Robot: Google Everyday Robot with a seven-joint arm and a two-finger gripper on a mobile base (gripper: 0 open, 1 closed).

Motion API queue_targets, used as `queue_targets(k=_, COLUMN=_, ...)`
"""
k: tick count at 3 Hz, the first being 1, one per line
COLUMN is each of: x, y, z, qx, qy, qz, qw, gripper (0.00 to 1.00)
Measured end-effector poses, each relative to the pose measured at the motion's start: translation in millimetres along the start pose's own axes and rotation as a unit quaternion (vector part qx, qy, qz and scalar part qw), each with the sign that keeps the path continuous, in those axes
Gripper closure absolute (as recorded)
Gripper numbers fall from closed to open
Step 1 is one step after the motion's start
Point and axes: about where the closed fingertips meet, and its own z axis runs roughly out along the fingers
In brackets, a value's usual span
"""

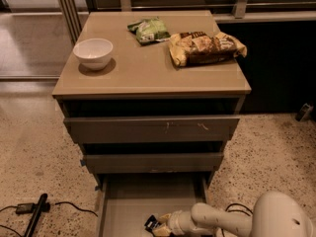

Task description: Place rxbar blueberry into bottom drawer

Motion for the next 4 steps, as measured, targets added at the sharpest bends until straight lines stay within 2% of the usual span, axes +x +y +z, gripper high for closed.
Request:
queue_targets(k=1, x=0.3, y=0.1, z=0.5, qx=0.0, qy=0.0, qz=0.0, qw=1.0, gripper=0.81)
queue_targets(k=4, x=0.3, y=0.1, z=0.5, qx=0.0, qy=0.0, qz=0.0, qw=1.0, gripper=0.12)
